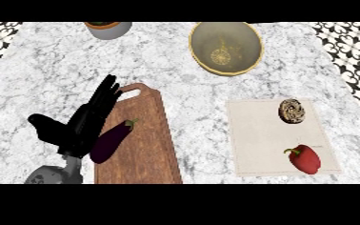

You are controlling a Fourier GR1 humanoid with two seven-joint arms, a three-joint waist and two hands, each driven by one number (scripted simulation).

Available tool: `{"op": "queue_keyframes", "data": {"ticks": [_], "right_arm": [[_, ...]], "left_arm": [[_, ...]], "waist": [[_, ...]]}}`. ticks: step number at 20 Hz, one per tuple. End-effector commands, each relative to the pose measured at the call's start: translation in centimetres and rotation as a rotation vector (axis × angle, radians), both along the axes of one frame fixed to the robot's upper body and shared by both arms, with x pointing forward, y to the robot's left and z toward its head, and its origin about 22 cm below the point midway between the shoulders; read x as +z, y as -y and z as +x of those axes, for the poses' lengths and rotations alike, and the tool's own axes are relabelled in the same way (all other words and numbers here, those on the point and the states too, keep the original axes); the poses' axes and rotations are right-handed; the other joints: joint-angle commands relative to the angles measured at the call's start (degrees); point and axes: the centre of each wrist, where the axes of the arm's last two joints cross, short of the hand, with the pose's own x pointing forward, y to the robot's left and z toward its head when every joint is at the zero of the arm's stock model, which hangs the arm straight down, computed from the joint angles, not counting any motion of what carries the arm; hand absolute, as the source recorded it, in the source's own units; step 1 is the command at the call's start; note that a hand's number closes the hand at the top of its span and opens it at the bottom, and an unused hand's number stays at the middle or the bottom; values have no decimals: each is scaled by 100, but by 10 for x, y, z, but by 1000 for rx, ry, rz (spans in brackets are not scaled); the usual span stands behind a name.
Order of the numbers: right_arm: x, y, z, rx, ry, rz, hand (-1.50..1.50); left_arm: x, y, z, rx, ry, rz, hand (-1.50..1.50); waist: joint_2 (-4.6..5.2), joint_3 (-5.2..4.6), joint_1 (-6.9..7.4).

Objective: Pick the bell pepper from the placemat and place it in the bowl

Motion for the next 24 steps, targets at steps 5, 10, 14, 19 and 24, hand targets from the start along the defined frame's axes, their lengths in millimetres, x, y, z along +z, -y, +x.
{"op": "queue_keyframes", "data": {"ticks": [5,10,14,19,24], "right_arm": [[39,-19,-57,-314,-83,-338,-150],[51,-67,-75,-408,-252,-398,-150],[38,-102,-57,-442,-356,-382,-150],[44,-108,-30,-575,-453,-448,-150],[24,-111,-15,-600,-534,-486,-150]], "left_arm": [[1,-1,2,-33,11,9,0],[2,19,6,-57,3,-12,0],[5,18,16,-80,13,13,0],[22,25,6,-88,29,-19,0],[-2,29,5,-68,-3,3,0]], "waist": [[44,-30,147],[62,-18,246],[81,-2,382],[62,3,465],[53,6,369]]}}
